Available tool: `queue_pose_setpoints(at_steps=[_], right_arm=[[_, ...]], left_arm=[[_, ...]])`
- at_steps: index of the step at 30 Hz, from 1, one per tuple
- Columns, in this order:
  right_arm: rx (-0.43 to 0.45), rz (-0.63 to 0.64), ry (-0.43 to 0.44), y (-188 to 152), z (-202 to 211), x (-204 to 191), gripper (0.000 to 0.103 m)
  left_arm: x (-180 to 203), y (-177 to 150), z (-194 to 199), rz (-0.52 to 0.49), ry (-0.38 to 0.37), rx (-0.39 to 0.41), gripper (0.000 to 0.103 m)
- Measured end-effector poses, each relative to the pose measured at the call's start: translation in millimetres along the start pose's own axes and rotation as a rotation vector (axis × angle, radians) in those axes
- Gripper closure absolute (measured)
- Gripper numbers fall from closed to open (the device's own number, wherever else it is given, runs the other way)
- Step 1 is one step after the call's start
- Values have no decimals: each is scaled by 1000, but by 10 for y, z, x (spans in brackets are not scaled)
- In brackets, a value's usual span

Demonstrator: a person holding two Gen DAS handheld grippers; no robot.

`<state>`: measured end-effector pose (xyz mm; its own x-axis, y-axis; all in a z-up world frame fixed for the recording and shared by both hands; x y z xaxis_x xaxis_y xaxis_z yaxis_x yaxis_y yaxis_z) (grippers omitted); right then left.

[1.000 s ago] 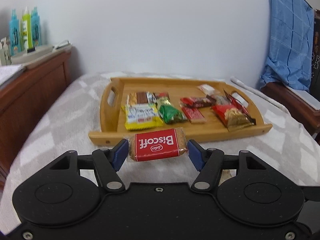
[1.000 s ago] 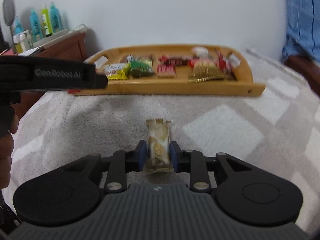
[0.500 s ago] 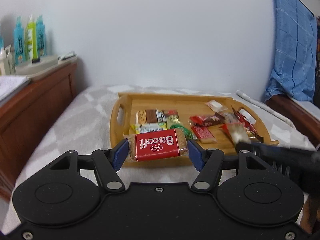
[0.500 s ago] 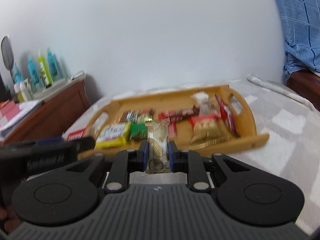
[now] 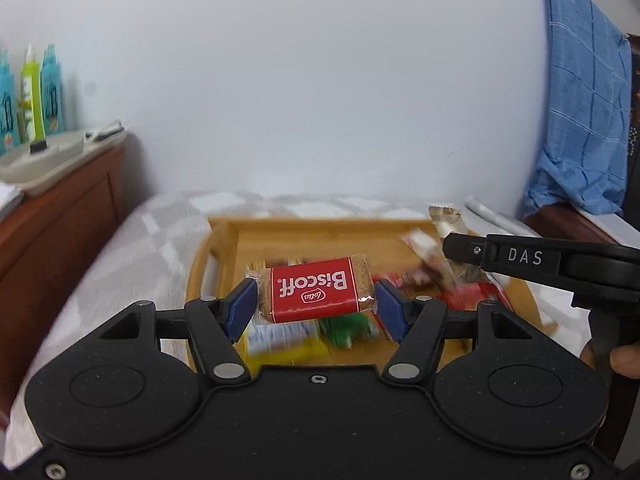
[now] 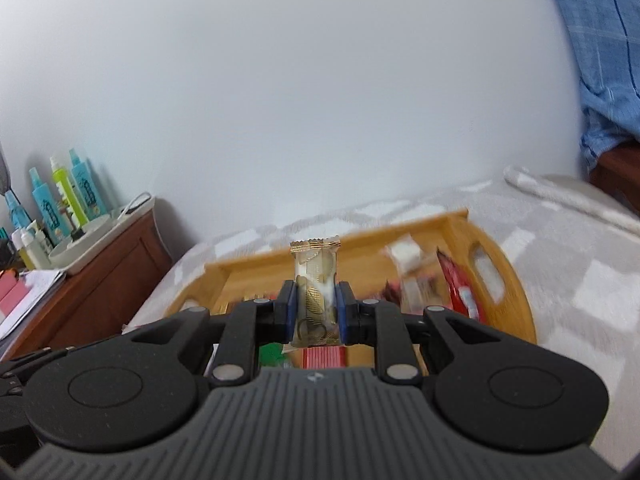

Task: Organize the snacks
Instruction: 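Carry the Biscoff packet and wafer bar over the wooden tray with both tools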

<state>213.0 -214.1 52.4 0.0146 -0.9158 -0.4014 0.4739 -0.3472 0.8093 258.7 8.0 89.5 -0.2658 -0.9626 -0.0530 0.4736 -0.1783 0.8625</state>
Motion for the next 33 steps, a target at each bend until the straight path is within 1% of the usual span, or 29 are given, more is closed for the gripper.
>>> queue_pose_setpoints(at_steps=[7, 11, 16, 22, 26, 33], right_arm=[[29, -4, 14, 275, -339, 54, 78], [19, -21, 10, 341, -559, 152, 78], [-8, -23, -1, 322, -781, 235, 78], [-27, -9, -1, 269, -936, 275, 78], [-45, -15, -5, 224, -1028, 300, 78], [-66, -15, -25, 156, -1135, 345, 78]], left_arm=[[-110, 368, -533, 18, 21, -26, 41], [-181, 449, -849, 34, 45, -48, 41], [-198, 459, -1175, 48, 58, -74, 41], [-176, 429, -1459, 44, 60, -101, 41], [-161, 410, -1579, 30, 79, -115, 41], [-162, 378, -1713, 32, 87, -129, 41]])
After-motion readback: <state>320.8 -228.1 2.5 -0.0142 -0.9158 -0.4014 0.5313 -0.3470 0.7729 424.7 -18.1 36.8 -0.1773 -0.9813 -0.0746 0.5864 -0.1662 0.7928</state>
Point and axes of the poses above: each gripper's, at about its wrist camera, not at the fingertips, and z roughly against the way its jaws point, x to its right, y to its top, the point moved 3 cm from there along -z, roughly the way its jaws point, and after that the axes turned 8 degrees about -z, right-handed, at the moved point
